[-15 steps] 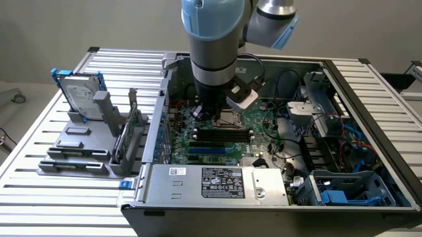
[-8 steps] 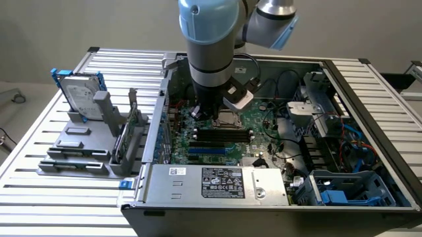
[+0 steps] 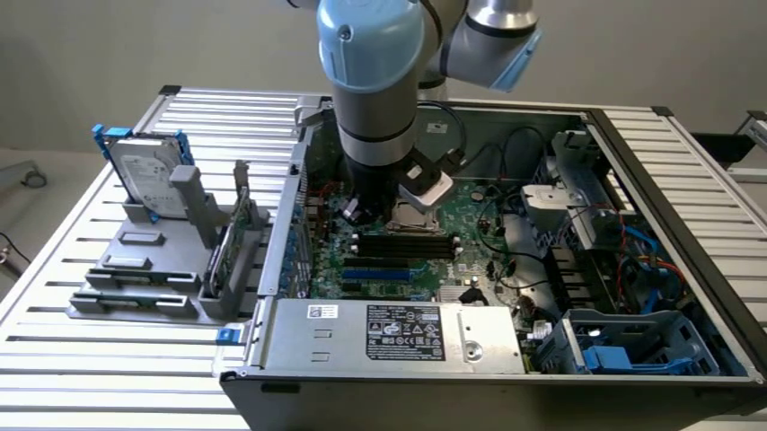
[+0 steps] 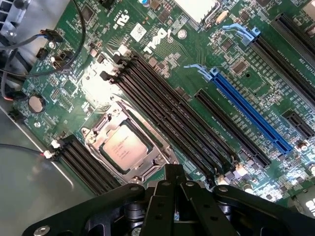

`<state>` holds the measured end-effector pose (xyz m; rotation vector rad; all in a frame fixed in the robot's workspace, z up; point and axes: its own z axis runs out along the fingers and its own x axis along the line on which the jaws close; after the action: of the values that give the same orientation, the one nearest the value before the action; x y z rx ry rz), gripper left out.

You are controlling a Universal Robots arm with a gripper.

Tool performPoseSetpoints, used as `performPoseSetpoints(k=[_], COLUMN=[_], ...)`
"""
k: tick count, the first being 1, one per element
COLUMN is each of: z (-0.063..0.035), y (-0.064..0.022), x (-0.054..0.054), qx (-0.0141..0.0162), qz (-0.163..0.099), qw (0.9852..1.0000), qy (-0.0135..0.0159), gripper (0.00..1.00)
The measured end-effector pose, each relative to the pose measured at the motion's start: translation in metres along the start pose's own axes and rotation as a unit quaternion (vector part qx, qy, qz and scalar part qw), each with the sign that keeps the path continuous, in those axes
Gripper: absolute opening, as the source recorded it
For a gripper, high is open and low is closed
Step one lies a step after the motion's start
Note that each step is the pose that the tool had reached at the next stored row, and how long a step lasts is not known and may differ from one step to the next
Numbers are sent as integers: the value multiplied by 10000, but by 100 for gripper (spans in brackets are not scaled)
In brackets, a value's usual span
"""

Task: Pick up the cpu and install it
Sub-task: 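Install the first cpu locking lever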

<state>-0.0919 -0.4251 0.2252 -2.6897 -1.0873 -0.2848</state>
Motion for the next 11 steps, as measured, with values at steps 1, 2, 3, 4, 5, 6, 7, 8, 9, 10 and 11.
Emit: performPoseSetpoints(k=[1, 2, 3, 4, 5, 6, 7, 8, 9, 10, 11], z=[11, 24, 39, 56, 72, 87, 101, 112, 123, 135, 146], y=[0, 0, 0, 0, -1, -4, -7, -11, -16, -23, -30], x=[-4, -10, -16, -22, -27, -31, -33, -34, -35, -34, -32], qx=[-2, -3, -3, -3, -3, -3, -3, -3, -3, -3, -3], qz=[0, 0, 0, 0, 0, 0, -1, -1, -1, -1, 0], qw=[10000, 10000, 10000, 10000, 10000, 10000, 10000, 10000, 10000, 10000, 10000], qy=[0, 1, 2, 1, 1, 1, 2, 2, 1, 1, 1], gripper=[11, 11, 11, 11, 11, 11, 11, 11, 11, 11, 11])
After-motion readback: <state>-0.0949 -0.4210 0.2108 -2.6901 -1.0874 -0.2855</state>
